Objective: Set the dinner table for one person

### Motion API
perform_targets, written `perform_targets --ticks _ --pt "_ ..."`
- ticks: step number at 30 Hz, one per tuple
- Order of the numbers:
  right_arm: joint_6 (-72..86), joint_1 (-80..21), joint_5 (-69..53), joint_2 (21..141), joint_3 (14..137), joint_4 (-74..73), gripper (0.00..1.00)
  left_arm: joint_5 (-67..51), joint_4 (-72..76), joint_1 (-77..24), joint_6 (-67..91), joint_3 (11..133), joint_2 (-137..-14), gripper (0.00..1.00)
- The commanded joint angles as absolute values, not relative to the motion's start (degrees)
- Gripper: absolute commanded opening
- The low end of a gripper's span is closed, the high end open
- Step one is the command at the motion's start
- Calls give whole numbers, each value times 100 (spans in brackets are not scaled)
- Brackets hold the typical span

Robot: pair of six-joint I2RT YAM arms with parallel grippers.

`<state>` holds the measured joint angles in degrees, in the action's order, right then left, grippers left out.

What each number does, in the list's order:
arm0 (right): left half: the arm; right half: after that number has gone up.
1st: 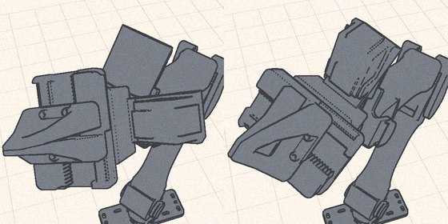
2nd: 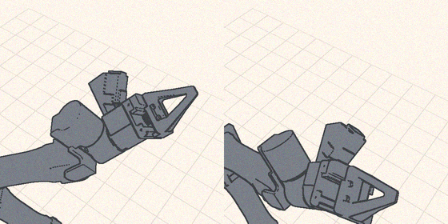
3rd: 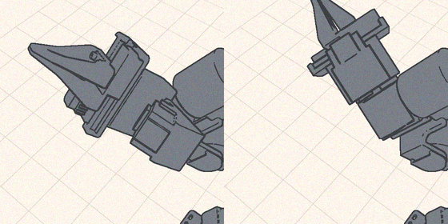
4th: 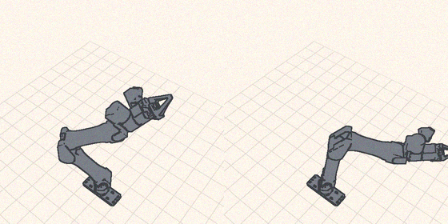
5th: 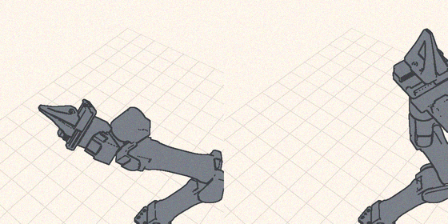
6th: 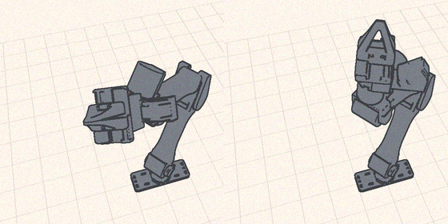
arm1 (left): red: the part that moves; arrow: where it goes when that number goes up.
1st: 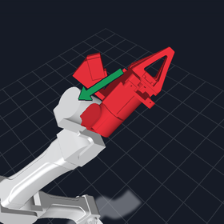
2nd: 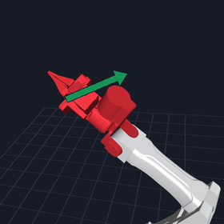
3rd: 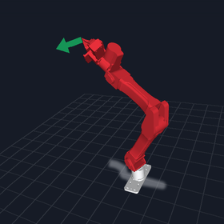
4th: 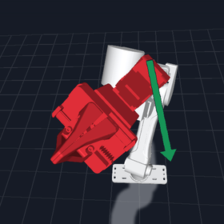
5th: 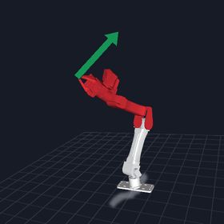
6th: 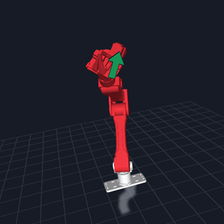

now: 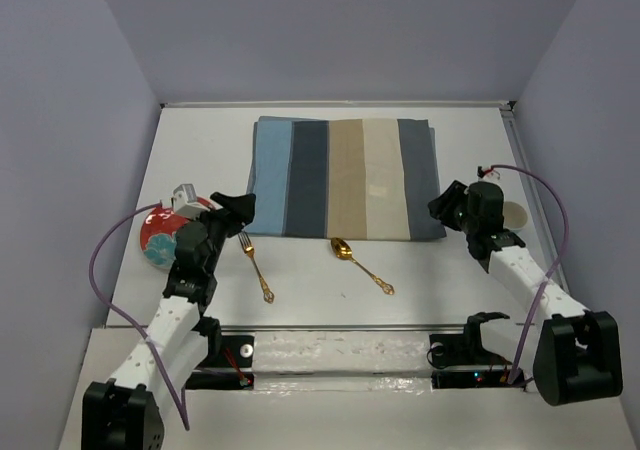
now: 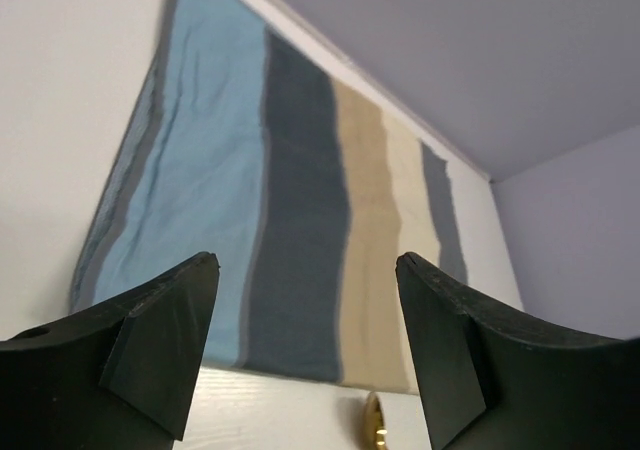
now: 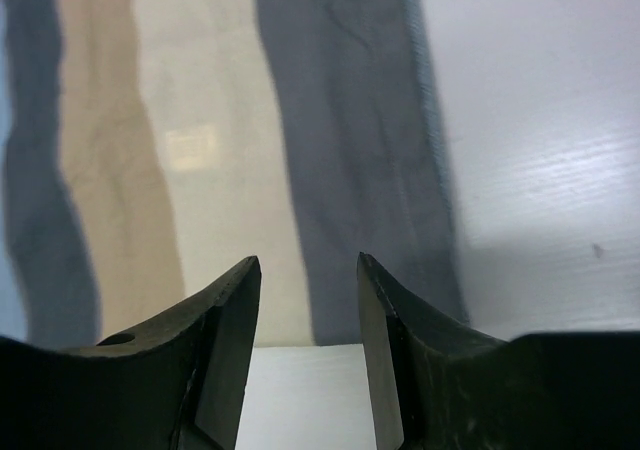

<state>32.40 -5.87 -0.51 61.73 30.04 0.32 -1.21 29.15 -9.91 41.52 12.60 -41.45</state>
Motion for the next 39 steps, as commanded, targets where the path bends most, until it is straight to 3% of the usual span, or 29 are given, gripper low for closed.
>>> perform_targets --ticks 1,3,5,8,16,21,28,29,36,39 --pt "3067 -896 184 5828 3559 -281 45 -62 2321 -1134 4034 2012 -3368 82" --pt "3067 -1097 193 5853 3612 -273 40 -96 1980 -1134 3930 2389 -3069 83" --pt "3050 -1273 220 5976 3700 -246 18 -167 1733 -1142 3763 2697 -2927 83" --pt "3041 -2002 324 6476 3972 -106 1 -290 1214 -1143 3341 3453 -2795 85" --pt "3251 -4305 572 8389 5454 1000 0 374 97 -1143 2058 4491 -2357 91" --pt "3524 -5210 133 10087 7072 1432 19 870 113 -1213 1802 4474 -2198 93" --pt "3858 -5669 71 12311 9926 1126 55 1353 202 -1502 1723 4333 -2057 94" --pt "3876 -5669 53 12531 9932 1038 56 1336 202 -1546 1731 4333 -2048 94" --pt "3333 -5722 210 14640 13421 -699 60 1257 211 -1758 1723 4298 -1987 94" --pt "3296 -5669 176 15380 14298 -1168 63 1239 202 -1802 1705 4289 -1960 94"
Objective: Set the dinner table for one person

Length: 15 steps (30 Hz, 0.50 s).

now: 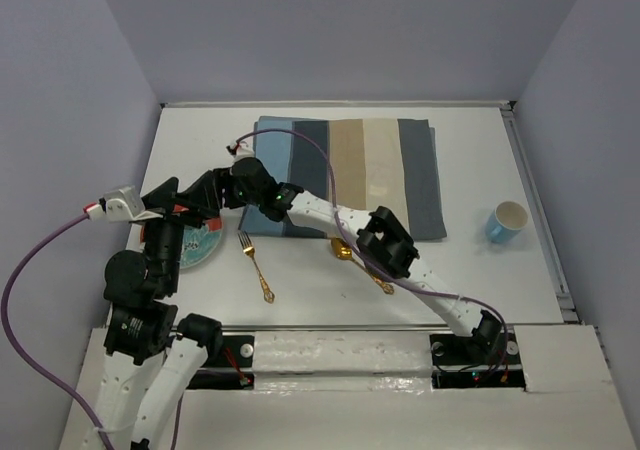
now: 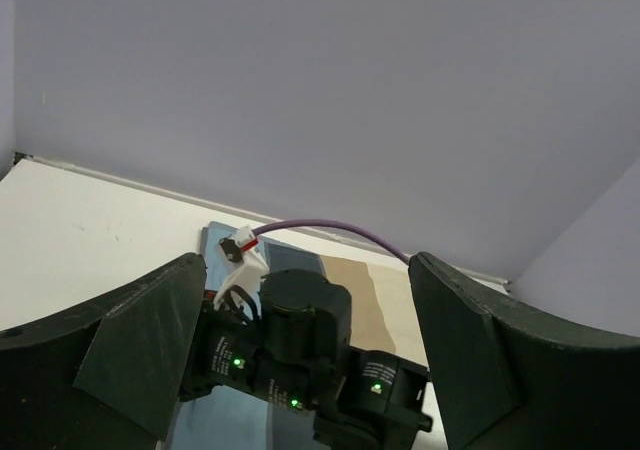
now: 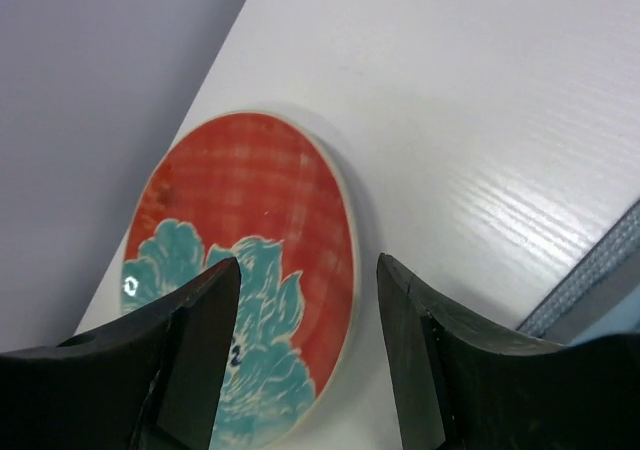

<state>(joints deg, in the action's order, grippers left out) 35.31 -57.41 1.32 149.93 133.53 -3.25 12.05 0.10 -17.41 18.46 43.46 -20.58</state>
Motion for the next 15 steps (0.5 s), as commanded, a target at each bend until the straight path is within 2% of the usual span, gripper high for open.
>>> perform_targets --ticks 1,6,9,15 --pt "3435 -5617 63 15468 14326 -1160 63 1248 202 -1819 1705 4280 -1951 94" --pt "3848 -5616 -500 15609 14063 -871 63 1213 202 -1837 1722 4280 -1925 94" --pt "4147 -5616 -1105 15749 14054 -696 57 1204 202 -1837 1731 4263 -1942 94" --pt "4438 -5616 -1406 15855 13966 -431 49 1204 202 -1837 1731 4245 -1916 94"
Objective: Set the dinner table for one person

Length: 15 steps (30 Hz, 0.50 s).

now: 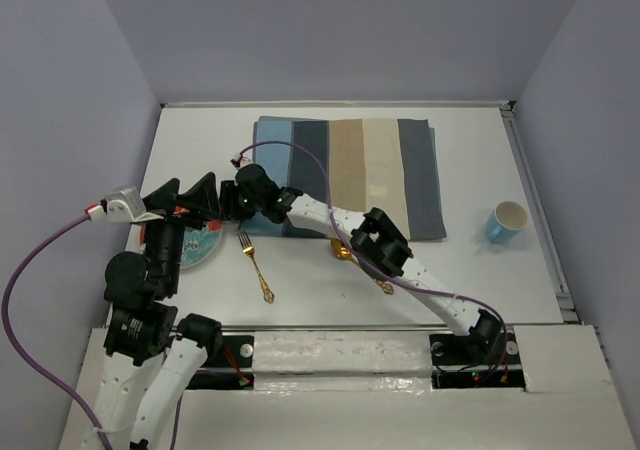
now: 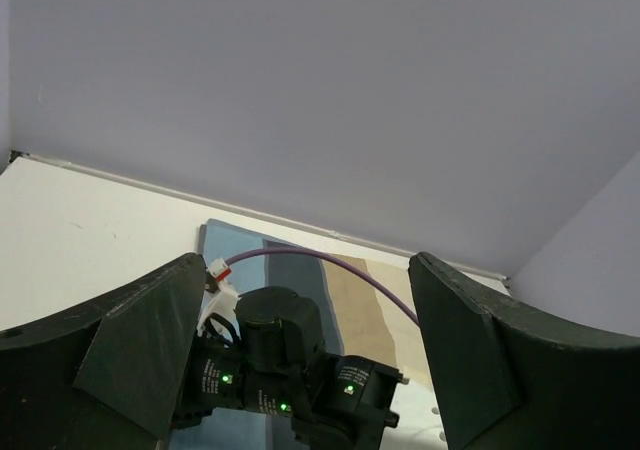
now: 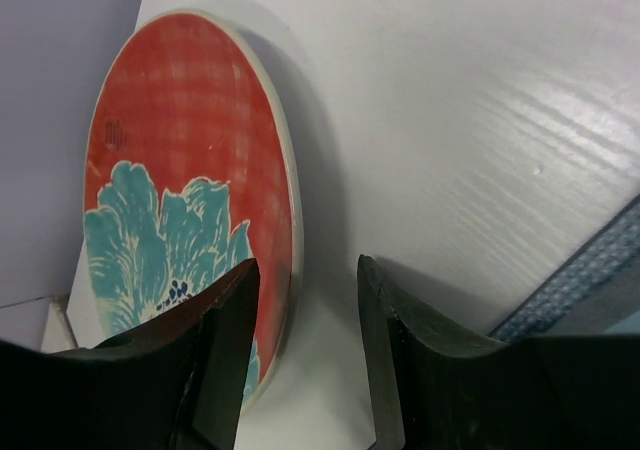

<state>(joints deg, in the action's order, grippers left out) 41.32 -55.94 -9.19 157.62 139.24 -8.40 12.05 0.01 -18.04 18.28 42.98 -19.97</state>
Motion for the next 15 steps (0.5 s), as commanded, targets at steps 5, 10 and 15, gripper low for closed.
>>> perform_targets --ticks 5,10,15 --pt "4623 -5616 -1608 15952 13782 -98 40 1160 176 -1828 1740 4219 -1863 94" --pt "4904 -5616 -1863 16154 13930 237 17 1134 158 -1819 1740 4201 -1863 94" --pt "4939 -5563 -1872 16076 13808 430 7 1063 158 -1802 1732 4192 -1872 93"
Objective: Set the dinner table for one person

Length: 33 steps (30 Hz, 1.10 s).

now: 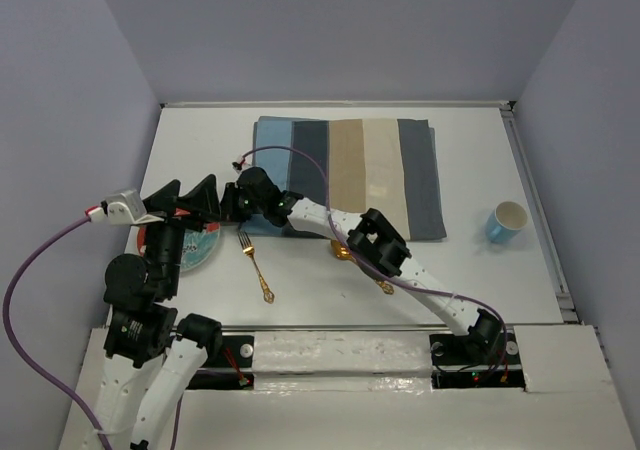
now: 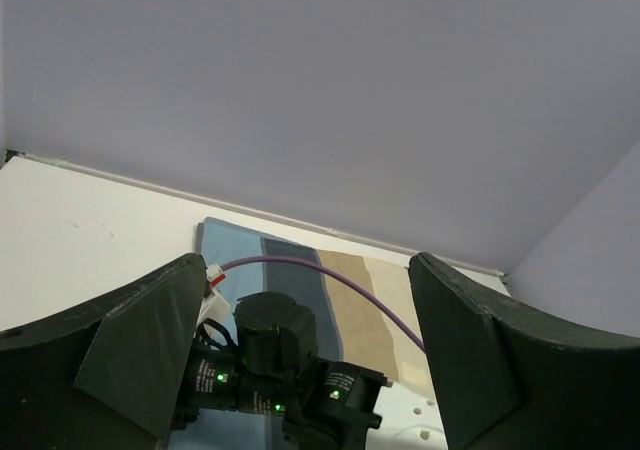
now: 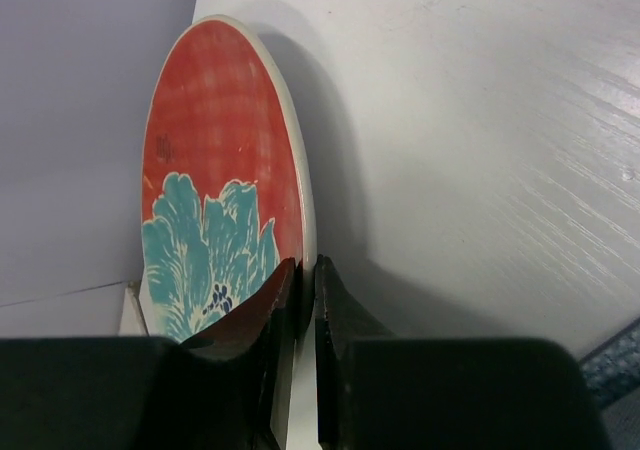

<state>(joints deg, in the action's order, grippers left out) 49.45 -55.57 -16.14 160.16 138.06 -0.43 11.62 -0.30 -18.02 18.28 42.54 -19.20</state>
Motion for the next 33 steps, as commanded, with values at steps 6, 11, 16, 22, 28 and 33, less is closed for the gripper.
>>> perform_targets --ticks 6,11,16,22,28,33 --pt "4913 -5459 -1898 15654 13316 728 0 1063 149 -1767 1732 4184 -1854 93" --pt "5027 -5353 -2126 15416 13455 1213 0 1090 158 -1758 1731 4192 -1863 93" --pt "5650 -5142 -2566 15153 13404 1827 0 1107 158 -1731 1731 4192 -1863 93" --pt "5625 -5142 -2400 14442 13185 1951 0 1107 176 -1688 1723 4201 -1934 93" --pt "5660 -4861 -2119 13300 11818 2739 0 1125 185 -1652 1705 4201 -1960 93" --pt "6055 -4158 -2092 12025 10031 3699 0 1099 185 -1652 1705 4201 -1934 93"
